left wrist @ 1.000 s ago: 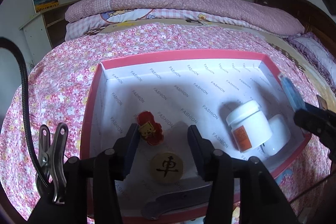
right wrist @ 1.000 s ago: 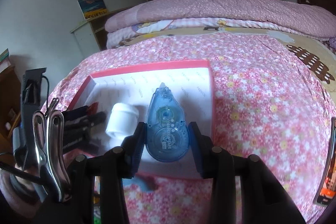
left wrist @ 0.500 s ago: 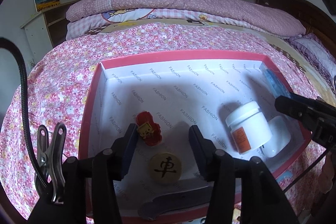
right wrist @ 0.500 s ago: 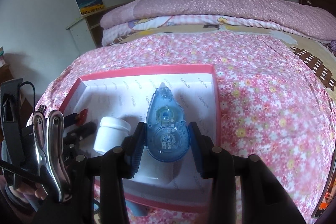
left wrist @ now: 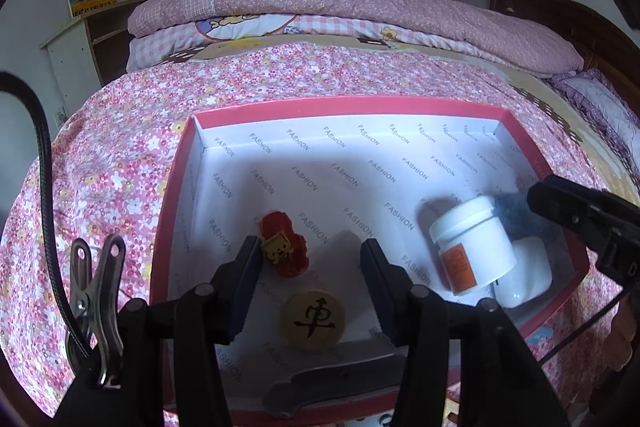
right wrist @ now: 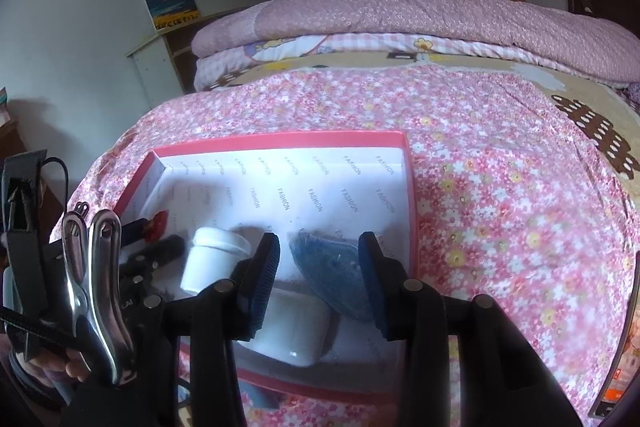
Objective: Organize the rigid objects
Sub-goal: 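Lift both tools out of the box back toward the remaining items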
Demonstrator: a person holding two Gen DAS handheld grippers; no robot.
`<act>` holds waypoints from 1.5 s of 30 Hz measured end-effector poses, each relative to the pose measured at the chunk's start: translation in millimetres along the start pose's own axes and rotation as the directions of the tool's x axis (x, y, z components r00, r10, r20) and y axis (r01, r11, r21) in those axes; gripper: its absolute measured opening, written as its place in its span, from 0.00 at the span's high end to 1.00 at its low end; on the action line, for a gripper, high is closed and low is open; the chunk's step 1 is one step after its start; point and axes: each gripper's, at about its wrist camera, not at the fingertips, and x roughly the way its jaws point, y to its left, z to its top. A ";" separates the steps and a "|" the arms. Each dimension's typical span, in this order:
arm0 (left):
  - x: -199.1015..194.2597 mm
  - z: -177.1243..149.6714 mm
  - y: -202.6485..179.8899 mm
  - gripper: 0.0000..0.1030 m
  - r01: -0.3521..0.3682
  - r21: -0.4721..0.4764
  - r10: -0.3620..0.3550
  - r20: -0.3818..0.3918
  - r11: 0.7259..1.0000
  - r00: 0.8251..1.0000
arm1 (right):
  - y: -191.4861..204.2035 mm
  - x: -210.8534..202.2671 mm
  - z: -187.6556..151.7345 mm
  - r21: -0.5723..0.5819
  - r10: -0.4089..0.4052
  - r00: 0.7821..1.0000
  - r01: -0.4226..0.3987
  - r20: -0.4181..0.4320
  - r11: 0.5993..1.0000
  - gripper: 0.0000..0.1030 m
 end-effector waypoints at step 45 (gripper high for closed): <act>-114.0 -90.9 -15.1 0.48 0.100 0.057 -0.100 -0.001 0.993 0.995 | 20.5 -105.0 -95.2 -0.059 0.042 0.998 -0.044 -0.038 0.997 0.49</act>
